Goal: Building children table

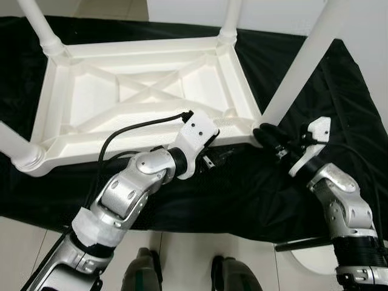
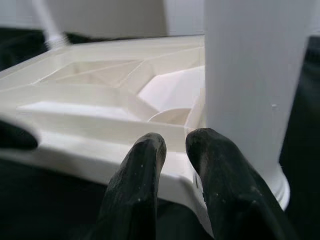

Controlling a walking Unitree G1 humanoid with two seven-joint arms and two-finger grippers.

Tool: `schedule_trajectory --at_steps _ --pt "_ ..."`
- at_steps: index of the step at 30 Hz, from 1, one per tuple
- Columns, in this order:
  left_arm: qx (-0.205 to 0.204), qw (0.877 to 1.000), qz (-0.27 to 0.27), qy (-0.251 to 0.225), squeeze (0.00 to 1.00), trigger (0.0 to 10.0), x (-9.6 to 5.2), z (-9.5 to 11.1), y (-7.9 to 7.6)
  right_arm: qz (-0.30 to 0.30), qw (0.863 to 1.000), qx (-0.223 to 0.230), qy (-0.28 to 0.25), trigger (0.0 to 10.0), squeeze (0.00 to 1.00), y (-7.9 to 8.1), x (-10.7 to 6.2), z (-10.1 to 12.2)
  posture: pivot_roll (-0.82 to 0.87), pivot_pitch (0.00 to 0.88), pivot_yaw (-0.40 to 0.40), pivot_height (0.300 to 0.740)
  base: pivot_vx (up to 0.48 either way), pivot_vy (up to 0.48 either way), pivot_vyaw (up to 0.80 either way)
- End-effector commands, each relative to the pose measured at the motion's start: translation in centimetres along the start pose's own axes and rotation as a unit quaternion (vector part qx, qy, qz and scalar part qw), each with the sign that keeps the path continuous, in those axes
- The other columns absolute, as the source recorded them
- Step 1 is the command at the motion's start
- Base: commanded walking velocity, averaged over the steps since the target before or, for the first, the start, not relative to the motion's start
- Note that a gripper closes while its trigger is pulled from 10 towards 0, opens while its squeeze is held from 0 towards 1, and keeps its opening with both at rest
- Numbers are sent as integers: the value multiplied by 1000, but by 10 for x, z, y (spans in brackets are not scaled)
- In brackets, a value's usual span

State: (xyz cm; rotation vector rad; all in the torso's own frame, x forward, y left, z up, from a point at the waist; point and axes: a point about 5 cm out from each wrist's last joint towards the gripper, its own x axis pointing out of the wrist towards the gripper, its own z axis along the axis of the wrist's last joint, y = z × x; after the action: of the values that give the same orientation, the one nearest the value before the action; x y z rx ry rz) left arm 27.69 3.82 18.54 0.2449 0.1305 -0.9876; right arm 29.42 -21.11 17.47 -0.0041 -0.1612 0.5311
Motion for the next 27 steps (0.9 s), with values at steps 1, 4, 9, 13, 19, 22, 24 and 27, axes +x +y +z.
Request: schedule_trajectory --at_steps 1,4,9,13,19,22,24,27 --pt "2 999 45 26 0 10000 4 -5 4 -52 998 -9 -21 10000 0 -11 -6 4 -16 167 27 740 0 0 0" --pt "19 996 80 30 0 10000 8 -1 9 -72 997 -5 -30 10000 0 -10 -11 4 -24 177 39 740 0 0 0" --pt "38 992 120 17 0 10000 10 9 19 -53 997 10 -48 10000 0 1 -15 9 -30 180 44 740 0 0 0" --pt "39 992 123 3 0 10000 9 17 22 -34 998 21 -56 10000 0 13 -15 12 -37 187 48 740 0 0 0" --pt "47 991 124 9 0 10000 7 17 26 -7 997 41 -65 10000 0 35 -17 16 -46 192 53 740 0 0 0" --pt "54 990 128 28 0 10000 6 8 28 -1 997 42 -69 10000 0 41 -18 20 -54 198 53 740 0 0 0" --pt "59 985 149 62 0 10000 3 -4 36 1 996 47 -80 10000 0 44 -18 27 -57 202 50 740 0 0 0" --pt "52 982 160 83 0 10000 0 -10 40 0 995 49 -83 10000 0 45 -19 30 -60 202 50 740 0 0 0"
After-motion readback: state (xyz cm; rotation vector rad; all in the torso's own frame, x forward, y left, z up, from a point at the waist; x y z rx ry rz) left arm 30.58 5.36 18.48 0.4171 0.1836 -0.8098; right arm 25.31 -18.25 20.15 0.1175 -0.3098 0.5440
